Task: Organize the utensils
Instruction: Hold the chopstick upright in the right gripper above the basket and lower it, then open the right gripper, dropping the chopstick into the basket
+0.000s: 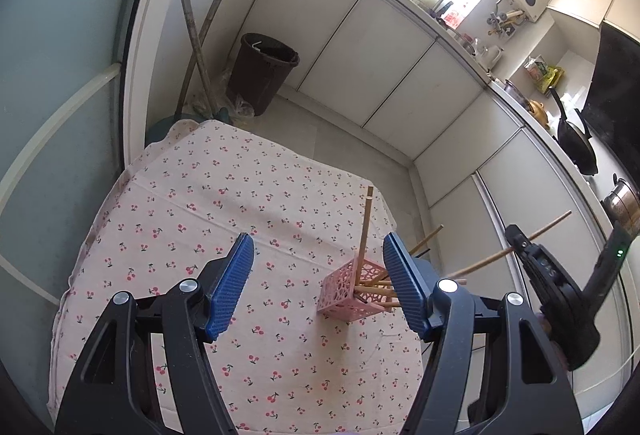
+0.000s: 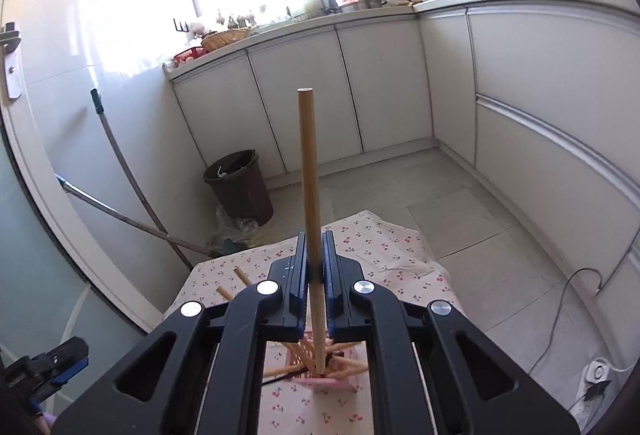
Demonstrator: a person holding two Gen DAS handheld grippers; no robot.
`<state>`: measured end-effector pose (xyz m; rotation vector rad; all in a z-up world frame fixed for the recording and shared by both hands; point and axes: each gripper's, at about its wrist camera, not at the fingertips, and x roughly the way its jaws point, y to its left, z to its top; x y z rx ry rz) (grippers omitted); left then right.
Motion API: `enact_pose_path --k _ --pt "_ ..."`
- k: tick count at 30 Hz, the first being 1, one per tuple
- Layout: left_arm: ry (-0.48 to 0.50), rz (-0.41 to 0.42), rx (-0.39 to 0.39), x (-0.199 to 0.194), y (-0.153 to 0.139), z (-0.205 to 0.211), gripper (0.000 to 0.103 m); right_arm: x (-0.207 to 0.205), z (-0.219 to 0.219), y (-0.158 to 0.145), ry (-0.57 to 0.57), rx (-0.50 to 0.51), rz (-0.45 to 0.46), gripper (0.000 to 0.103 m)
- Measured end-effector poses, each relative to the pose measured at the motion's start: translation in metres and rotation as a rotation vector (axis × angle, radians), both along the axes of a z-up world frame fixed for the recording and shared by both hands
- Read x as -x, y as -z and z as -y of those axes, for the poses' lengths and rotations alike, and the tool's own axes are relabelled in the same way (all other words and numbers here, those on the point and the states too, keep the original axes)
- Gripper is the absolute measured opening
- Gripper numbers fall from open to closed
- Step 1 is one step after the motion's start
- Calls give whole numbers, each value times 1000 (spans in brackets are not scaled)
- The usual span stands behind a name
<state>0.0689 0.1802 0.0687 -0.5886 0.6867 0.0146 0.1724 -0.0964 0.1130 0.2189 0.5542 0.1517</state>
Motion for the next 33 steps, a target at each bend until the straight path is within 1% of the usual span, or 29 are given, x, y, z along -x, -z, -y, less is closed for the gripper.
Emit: enact_pose_path --k 2,4,6,7,10,12,13,14,15,16,18,20,21,23,24,26,28,32,33 --pt "2 -8 4 -1 1 1 64 -7 -1 8 -1 -21 -5 10" --pt "12 -8 -1 -1 1 4 64 -8 -4 11 -14 -18 0 12" --pt "21 -1 -10 1 -2 8 64 -4 -5 9 -19 -12 10 25" --pt "27 8 -13 4 -4 10 64 1 -4 7 -18 -14 17 33" --pt "52 53 -35 12 -14 19 65 23 2 -2 -24 -24 42 33" --pt "70 83 -51 19 -20 30 68 42 4 -6 -32 5 45 33" --pt "77 90 -56 21 -22 34 69 52 4 -5 -40 22 41 37" --pt "88 99 -63 25 -23 41 72 58 4 -4 -44 40 35 43" --pt "97 106 -71 27 -24 48 75 67 5 -1 -45 65 27 46" --pt "104 112 -86 31 -24 56 76 75 6 3 -47 86 22 49" --pt "111 116 -151 39 -21 74 79 92 11 13 -39 125 7 53" --pt "104 116 -207 45 -14 86 83 106 20 26 -32 139 -15 59" --pt "101 113 -243 50 -8 96 85 111 23 30 -31 136 -24 65" --pt "109 104 -285 53 2 108 90 122 33 40 -8 141 -40 77" --pt "112 100 -307 55 7 114 93 126 36 44 2 150 -36 79" --pt "98 110 -364 60 14 126 96 135 42 52 33 177 -24 91" --pt "62 146 -422 67 20 133 96 140 50 58 88 195 -21 96" --pt "26 208 -504 70 29 149 96 138 68 66 184 202 -52 96" --pt "28 220 -504 70 32 151 96 137 71 68 198 210 -62 96"
